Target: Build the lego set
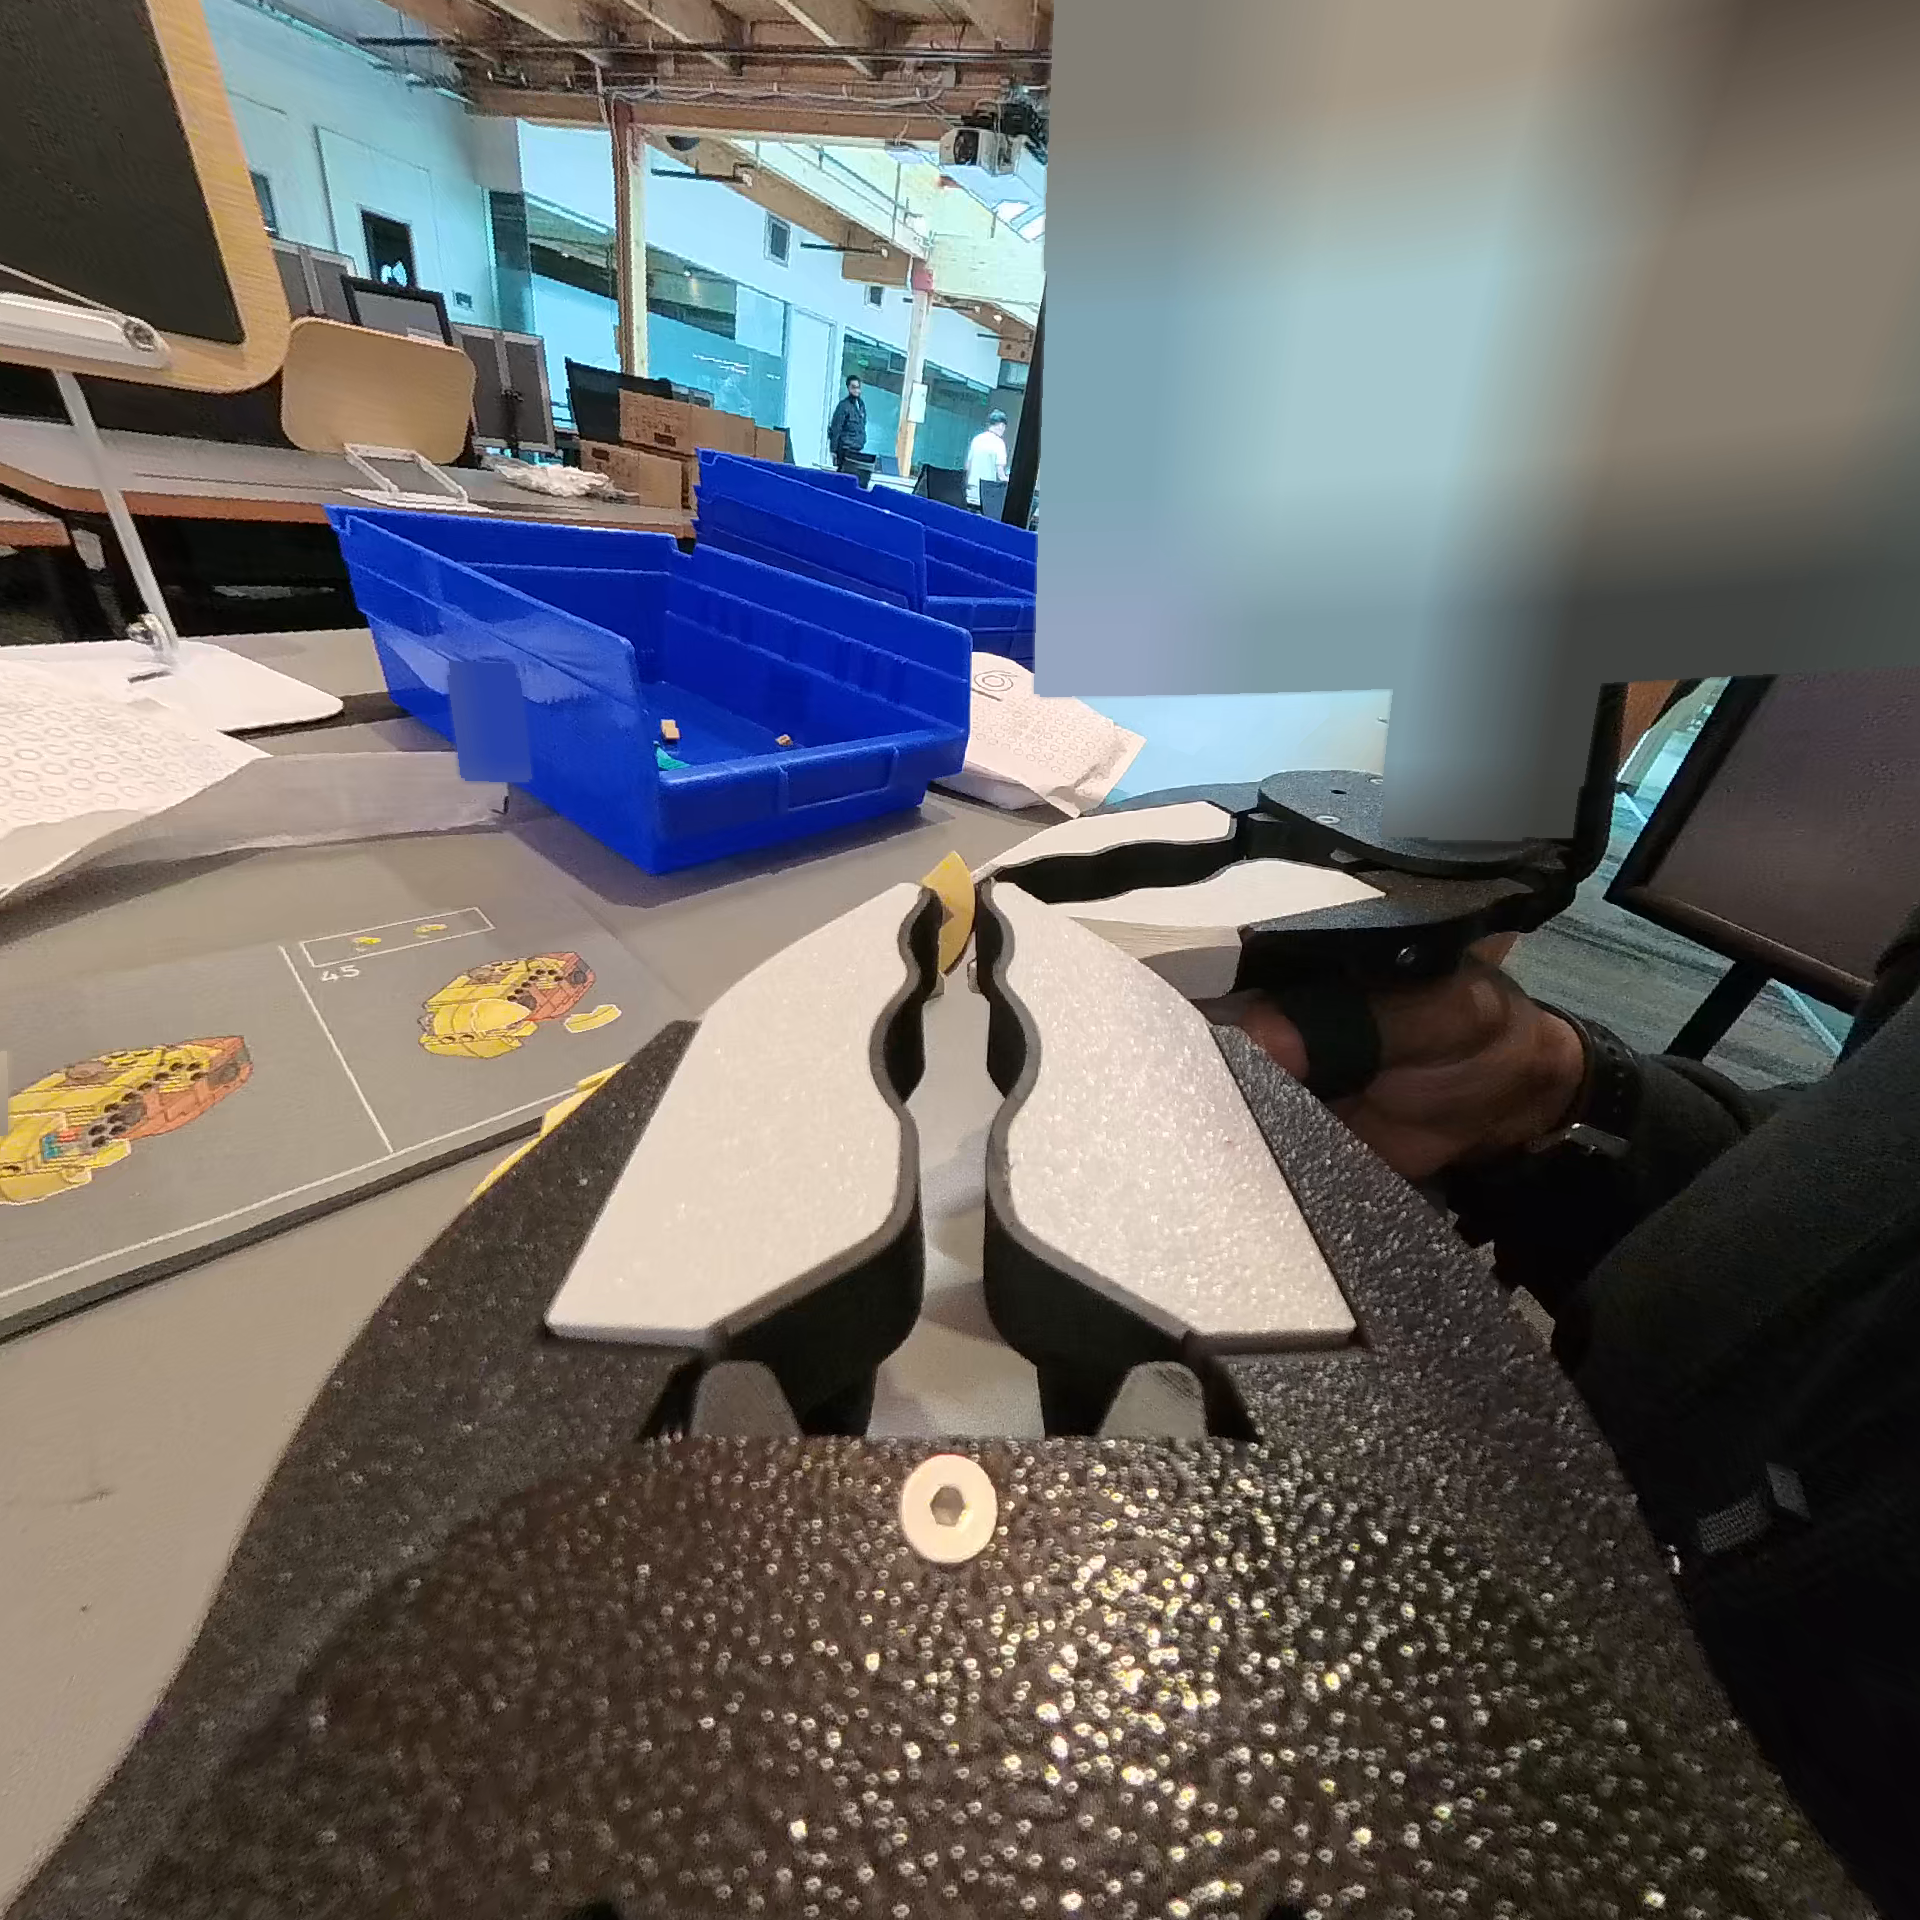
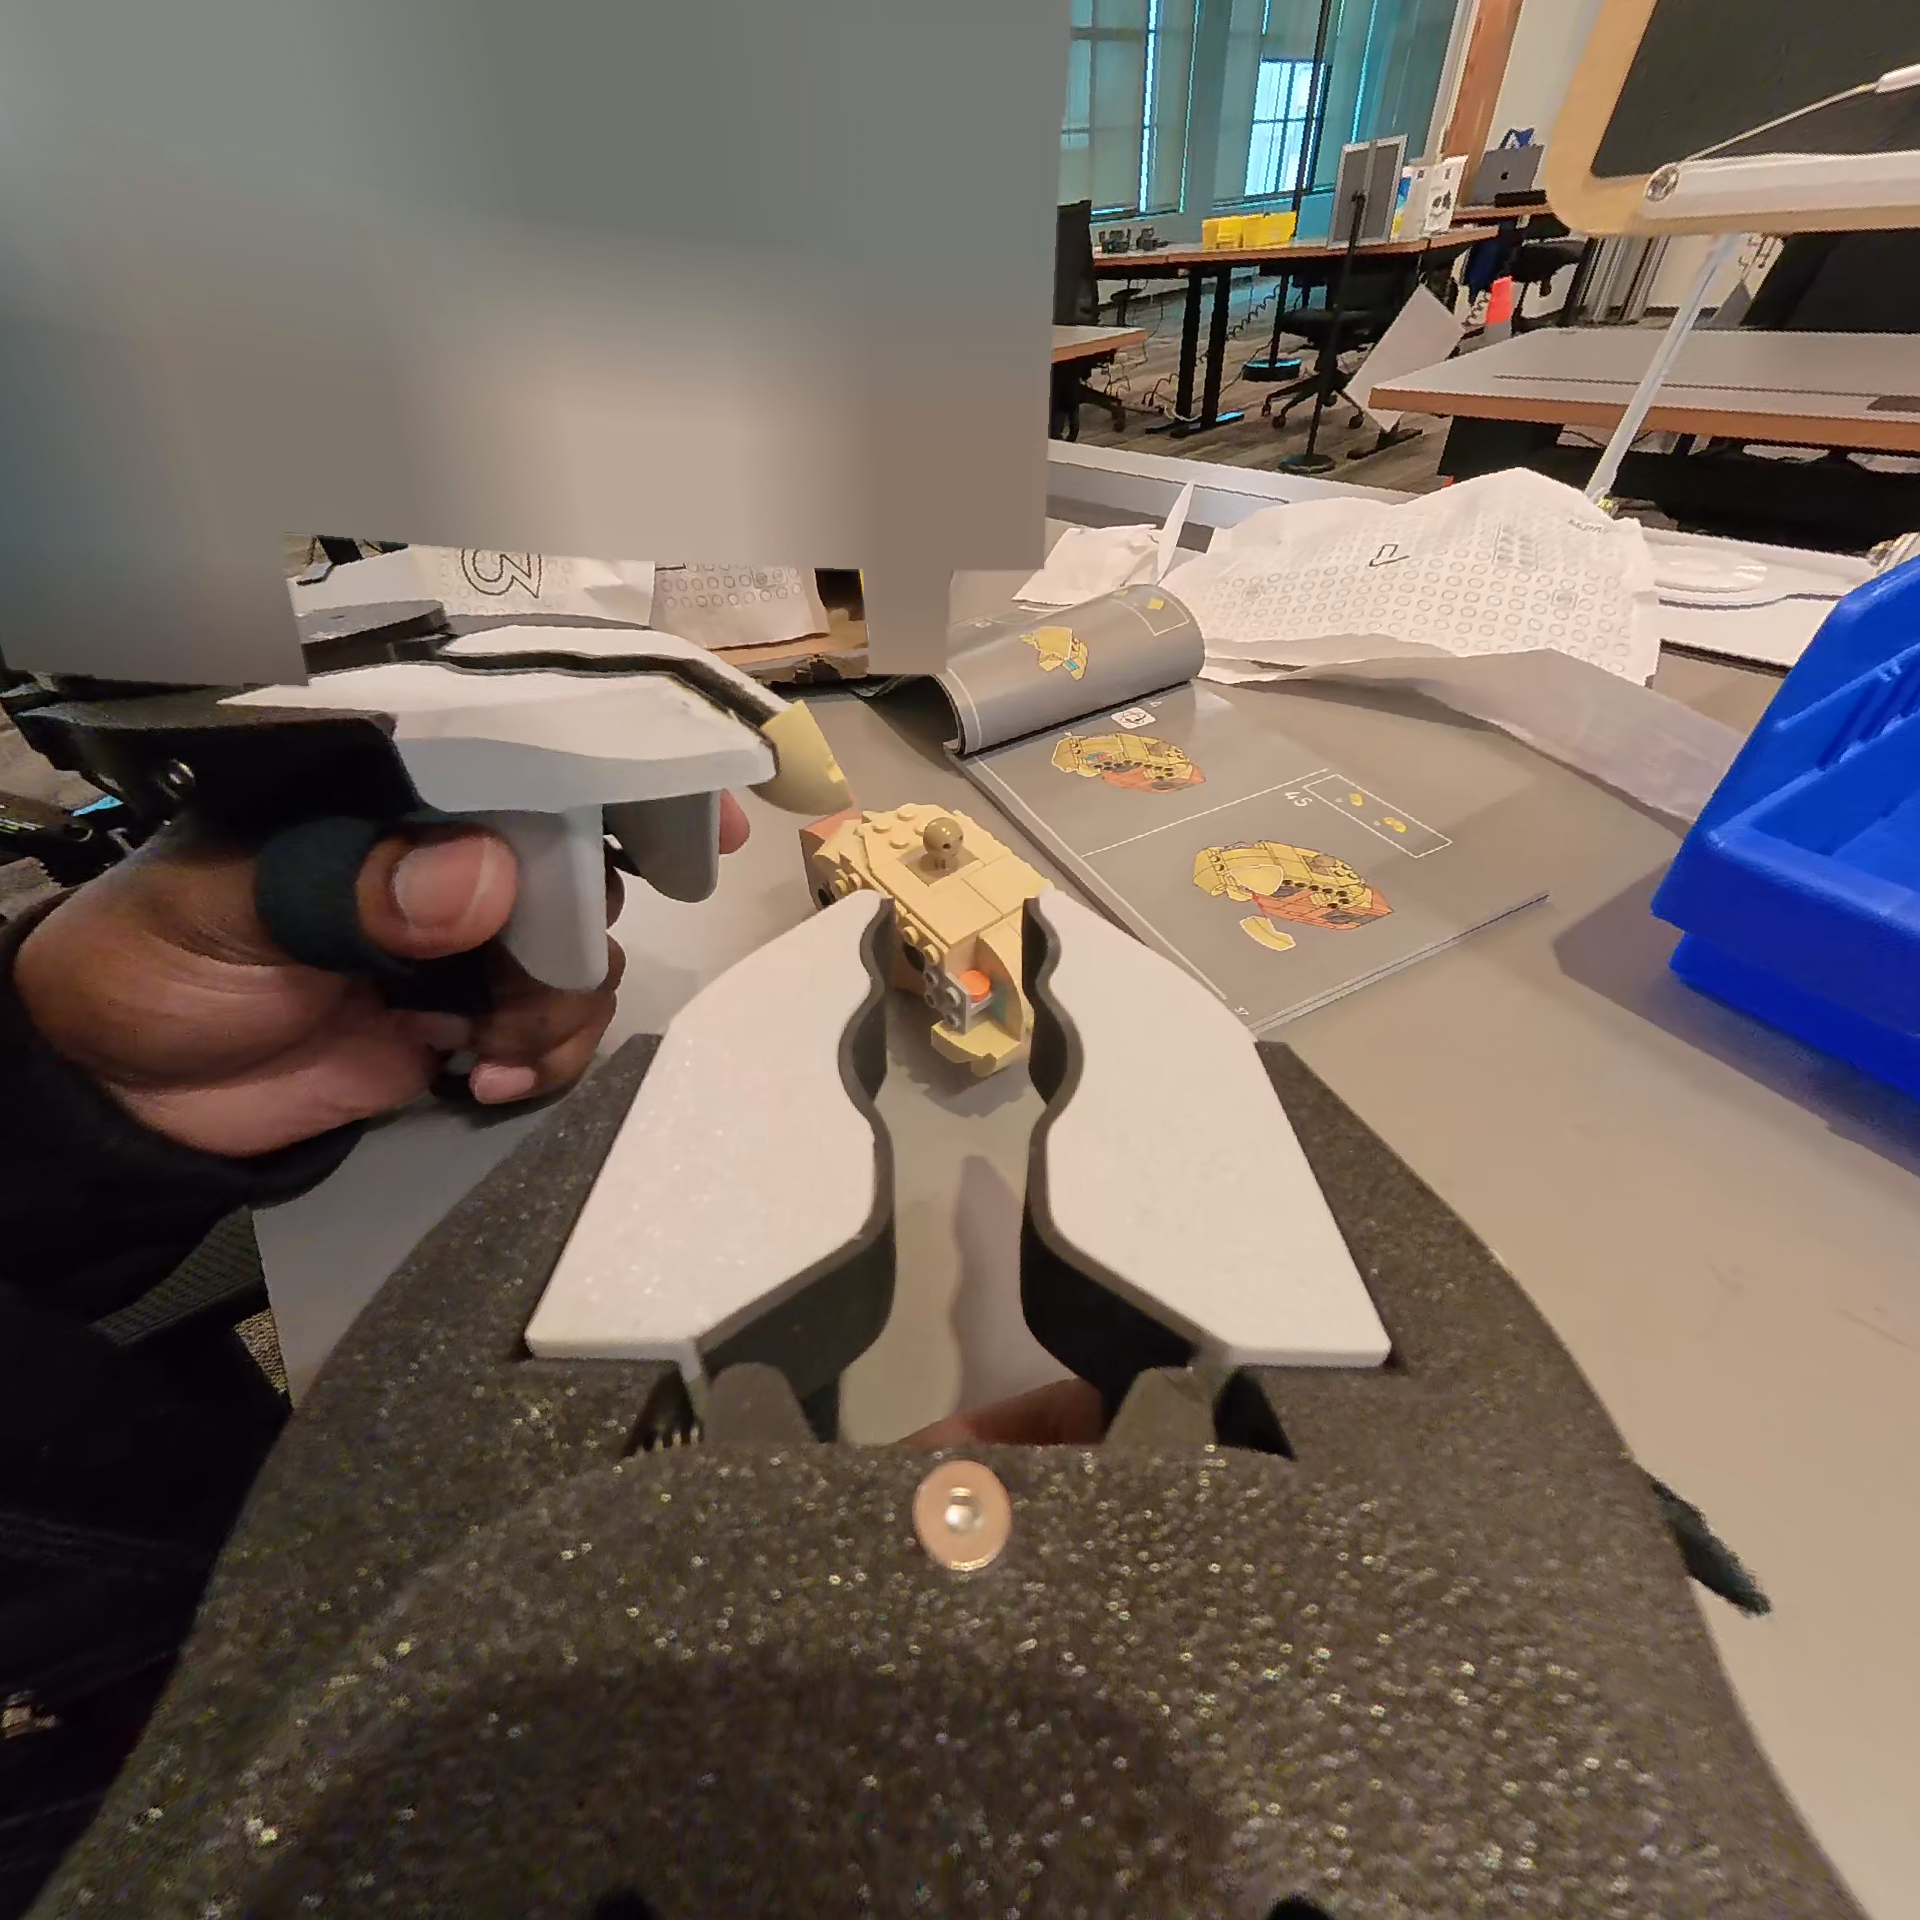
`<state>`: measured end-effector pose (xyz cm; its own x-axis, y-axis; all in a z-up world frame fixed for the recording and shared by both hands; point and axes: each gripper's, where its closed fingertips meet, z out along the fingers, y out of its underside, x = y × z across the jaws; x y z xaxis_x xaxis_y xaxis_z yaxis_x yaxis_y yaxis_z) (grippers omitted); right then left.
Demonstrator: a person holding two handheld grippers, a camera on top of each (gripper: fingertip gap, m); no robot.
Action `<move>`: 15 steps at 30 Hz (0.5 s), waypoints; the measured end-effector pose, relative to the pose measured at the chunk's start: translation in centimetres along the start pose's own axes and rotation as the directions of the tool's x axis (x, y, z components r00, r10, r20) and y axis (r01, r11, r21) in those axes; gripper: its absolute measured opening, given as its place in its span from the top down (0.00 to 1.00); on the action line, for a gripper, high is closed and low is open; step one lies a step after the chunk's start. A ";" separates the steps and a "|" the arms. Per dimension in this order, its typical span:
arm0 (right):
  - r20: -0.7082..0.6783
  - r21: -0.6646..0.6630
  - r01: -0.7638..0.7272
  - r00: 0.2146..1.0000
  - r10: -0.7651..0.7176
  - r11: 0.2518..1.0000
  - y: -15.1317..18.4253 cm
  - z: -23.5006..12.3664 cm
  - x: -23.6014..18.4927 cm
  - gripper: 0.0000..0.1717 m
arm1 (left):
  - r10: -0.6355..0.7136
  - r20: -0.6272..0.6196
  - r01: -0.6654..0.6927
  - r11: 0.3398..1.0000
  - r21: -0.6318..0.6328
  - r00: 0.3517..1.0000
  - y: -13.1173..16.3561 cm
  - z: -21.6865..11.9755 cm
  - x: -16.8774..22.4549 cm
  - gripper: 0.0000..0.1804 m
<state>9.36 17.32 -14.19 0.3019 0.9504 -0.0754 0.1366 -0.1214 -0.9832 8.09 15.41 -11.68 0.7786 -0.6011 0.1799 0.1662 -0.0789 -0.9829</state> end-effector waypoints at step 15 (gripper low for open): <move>0.000 0.002 -0.005 1.000 0.005 1.000 0.0 0.0 0.1 0.87 | -0.014 0.006 0.014 1.000 0.005 1.000 -0.1 -0.1 -0.2 0.97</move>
<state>9.34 17.38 -14.19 0.3027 0.9497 -0.0805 0.1336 -0.1259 -0.9830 7.88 15.50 -11.66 0.7797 -0.5956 0.1934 0.1796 -0.0833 -0.9802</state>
